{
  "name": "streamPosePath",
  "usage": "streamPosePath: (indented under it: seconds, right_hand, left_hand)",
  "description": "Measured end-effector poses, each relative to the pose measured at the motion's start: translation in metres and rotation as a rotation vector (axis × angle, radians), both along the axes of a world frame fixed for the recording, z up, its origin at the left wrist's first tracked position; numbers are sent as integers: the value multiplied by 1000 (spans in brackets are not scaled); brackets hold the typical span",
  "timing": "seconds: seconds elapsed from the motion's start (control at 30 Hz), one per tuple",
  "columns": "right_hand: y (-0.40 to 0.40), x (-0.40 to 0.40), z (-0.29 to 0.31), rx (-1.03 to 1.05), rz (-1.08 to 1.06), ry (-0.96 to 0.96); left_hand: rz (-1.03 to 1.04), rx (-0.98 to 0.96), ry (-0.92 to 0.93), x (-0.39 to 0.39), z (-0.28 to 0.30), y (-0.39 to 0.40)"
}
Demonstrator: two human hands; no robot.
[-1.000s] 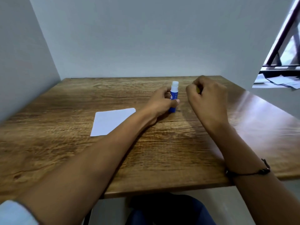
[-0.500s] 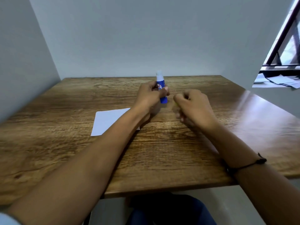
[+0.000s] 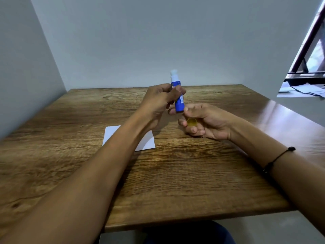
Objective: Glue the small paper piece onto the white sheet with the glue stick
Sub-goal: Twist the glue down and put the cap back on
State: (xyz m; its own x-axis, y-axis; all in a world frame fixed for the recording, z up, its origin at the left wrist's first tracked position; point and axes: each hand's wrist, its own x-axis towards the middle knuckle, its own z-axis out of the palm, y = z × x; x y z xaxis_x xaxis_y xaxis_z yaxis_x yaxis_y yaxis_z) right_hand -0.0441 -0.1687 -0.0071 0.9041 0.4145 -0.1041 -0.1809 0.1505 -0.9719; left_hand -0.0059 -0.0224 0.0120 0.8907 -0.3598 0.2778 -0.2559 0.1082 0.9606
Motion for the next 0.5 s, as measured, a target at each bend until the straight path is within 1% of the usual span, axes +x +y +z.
streamPosePath:
  seconds: [0.07, 0.17, 0.33, 0.43, 0.5]
  right_hand:
    - [-5, 1, -1, 25, 62, 4]
    - [-5, 7, -4, 2, 65, -35]
    - [-1, 15, -8, -26, -83, -111]
    - [3, 15, -10, -132, -203, -177]
    - [5, 15, -12, -163, -237, -214]
  left_hand:
    - [-37, 30, 6, -4, -2, -1]
    - [-75, 23, 12, -3, -4, 0]
    - [-40, 7, -15, 3, -6, -1]
    - [16, 24, -48, 4, -9, -2]
    - [40, 39, -61, 5, -9, -2]
